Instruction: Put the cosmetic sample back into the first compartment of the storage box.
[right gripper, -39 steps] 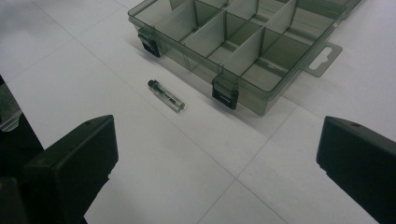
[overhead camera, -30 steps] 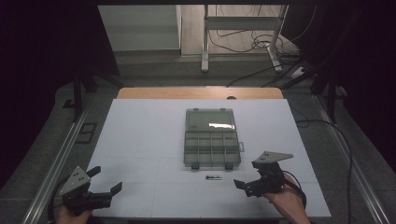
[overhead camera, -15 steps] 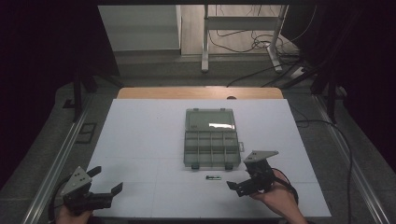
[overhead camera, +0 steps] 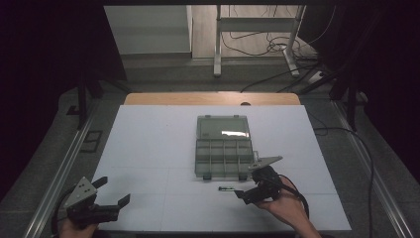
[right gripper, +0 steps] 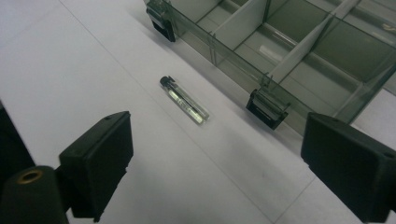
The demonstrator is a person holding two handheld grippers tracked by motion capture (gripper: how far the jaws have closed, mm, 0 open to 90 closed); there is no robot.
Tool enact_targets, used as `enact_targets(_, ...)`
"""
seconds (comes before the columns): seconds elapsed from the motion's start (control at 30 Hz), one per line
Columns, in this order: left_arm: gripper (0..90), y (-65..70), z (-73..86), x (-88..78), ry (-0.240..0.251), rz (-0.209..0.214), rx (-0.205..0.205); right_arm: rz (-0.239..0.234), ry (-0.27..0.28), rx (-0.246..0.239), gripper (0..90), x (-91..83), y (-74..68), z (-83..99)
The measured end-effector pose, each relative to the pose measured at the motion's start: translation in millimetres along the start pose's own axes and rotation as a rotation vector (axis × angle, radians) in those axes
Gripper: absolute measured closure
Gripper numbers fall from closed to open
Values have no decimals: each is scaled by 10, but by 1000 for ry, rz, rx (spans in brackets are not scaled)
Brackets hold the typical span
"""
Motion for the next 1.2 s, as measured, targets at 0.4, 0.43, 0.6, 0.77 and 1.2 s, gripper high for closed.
enact_targets(0.4, 21, 7, 3, 9, -10, -6, 11, -30, -45, -69, 349, 187, -97, -45)
enact_targets(0.43, 21, 4, 3, 8, -9, -6, 10, -39, -51, -73, 365, 202, -110, -49)
enact_targets(0.6, 21, -1, 0, 3, -3, -1, 5, -60, -70, -86, 421, 285, -156, -66)
enact_targets(0.77, 21, 4, 2, 4, -6, 0, 9, -68, -90, -113, 475, 363, -187, -80)
enact_targets(1.2, 21, 3, -1, 2, 0, 6, 3, -83, -132, -203, 691, 549, -289, -118)
Point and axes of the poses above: each handheld gripper's, and its own axes: x roughly forward along the jaws, z roughly out of its underside, y roughly to its right, the point moved 10 cm from there along x, roughly forward along the jaws, and after that the axes turned 7 degrees about z, right-handed, at the moved point
